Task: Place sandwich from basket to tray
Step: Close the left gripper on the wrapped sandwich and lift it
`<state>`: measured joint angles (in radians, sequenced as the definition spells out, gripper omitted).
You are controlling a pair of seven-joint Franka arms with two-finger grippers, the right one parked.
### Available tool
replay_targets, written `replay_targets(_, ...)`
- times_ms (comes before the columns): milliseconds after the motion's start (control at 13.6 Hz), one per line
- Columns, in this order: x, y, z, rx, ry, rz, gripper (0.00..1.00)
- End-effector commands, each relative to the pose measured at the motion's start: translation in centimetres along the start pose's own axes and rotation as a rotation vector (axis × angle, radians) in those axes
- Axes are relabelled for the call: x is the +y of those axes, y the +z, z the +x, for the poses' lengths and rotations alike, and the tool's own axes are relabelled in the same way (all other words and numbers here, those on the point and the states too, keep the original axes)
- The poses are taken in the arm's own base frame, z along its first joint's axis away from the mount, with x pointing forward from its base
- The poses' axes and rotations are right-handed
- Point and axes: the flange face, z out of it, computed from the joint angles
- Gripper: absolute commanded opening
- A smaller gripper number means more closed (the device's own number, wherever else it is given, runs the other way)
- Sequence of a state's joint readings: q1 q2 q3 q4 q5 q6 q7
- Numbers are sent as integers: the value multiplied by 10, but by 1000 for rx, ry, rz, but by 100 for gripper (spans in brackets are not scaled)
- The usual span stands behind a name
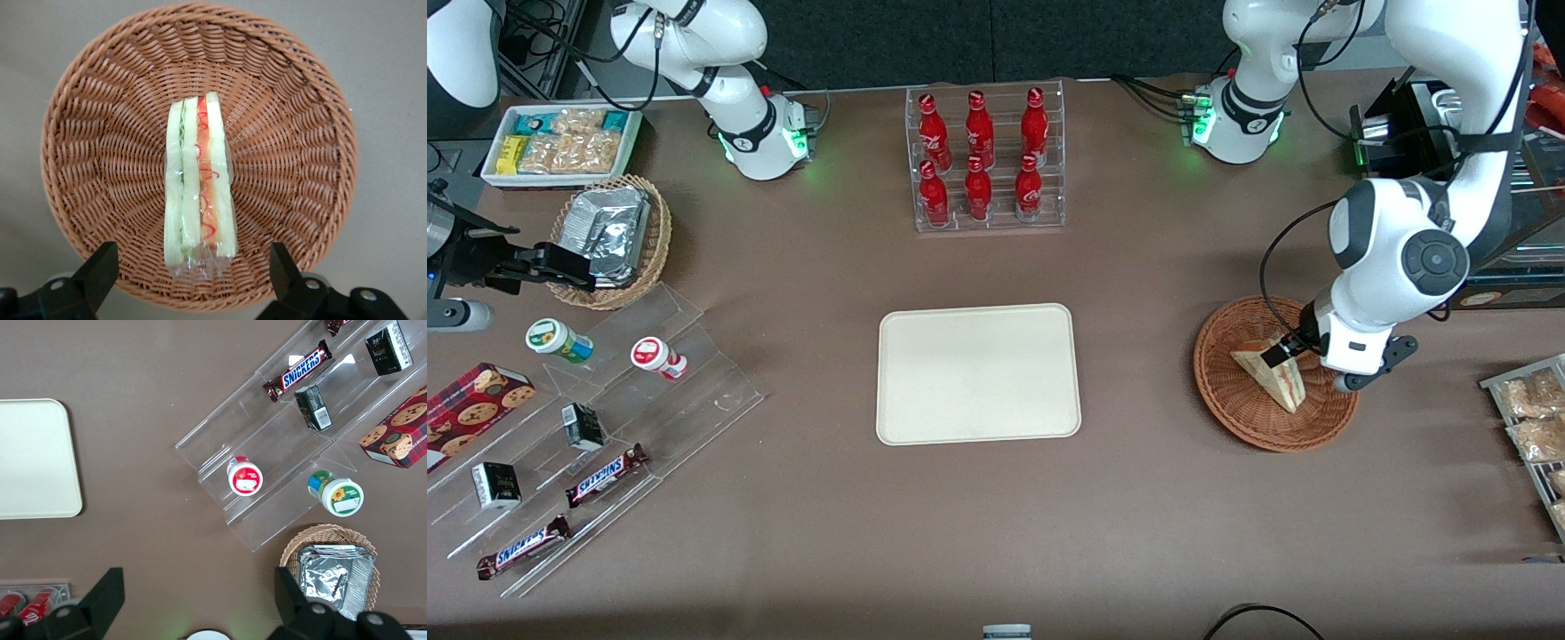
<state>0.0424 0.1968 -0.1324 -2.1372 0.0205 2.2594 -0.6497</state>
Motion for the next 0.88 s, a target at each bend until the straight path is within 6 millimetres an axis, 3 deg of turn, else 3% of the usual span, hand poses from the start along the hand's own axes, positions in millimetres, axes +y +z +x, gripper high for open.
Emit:
replay_targets(0, -2, 23, 2, -5, -16, 6, 100)
replay_targets(221, -3, 53, 3, -19, -20, 7, 100)
replay_targets(515, 0, 77, 9, -14, -23, -5, 99)
replay_targets(662, 1, 80, 9, -12, -23, -8, 42)
replay_targets(735, -1, 80, 10, -14, -29, -7, 27)
replay_targets(809, -2, 79, 12, -17, -31, -3, 20)
